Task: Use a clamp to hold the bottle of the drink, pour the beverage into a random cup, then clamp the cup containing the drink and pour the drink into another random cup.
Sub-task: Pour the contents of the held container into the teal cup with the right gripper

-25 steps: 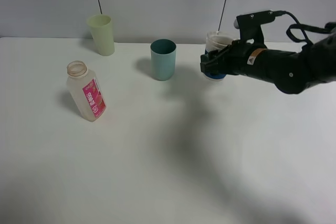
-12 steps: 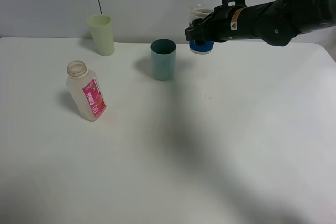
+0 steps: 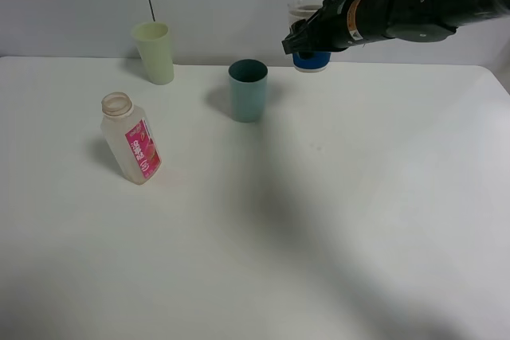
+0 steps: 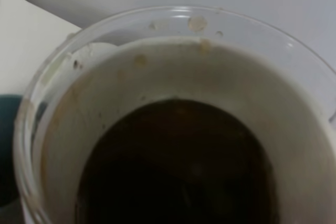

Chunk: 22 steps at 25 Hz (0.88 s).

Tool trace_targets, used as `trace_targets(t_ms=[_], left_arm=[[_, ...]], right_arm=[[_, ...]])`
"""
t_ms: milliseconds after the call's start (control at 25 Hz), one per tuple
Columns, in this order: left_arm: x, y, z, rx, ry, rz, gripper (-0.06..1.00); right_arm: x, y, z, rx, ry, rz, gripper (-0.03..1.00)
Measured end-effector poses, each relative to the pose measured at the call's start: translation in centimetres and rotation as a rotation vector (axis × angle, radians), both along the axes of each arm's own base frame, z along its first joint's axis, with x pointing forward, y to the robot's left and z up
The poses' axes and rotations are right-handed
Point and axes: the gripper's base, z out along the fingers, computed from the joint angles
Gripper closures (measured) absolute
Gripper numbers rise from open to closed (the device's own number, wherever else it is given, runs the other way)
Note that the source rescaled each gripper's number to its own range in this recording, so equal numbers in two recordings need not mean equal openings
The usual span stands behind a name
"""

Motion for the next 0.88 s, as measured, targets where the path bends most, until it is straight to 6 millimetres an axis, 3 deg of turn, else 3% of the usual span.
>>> trace_targets(t_ms=[400, 640, 880], left_arm=[[0.0, 0.0, 0.0, 0.000, 0.000, 0.000, -0.06], [0.0, 0.0, 0.0, 0.000, 0.000, 0.000, -0.06], [0.0, 0.0, 0.0, 0.000, 0.000, 0.000, -0.06]], right_arm=[[0.0, -0.3, -0.3, -0.142, -0.028, 0.055, 0.96], [0.1, -0.4, -0.2, -0.060, 0.007, -0.065, 0.96], [-0.4, 0.7, -0.1, -0.105, -0.020, -0.044, 0.96]])
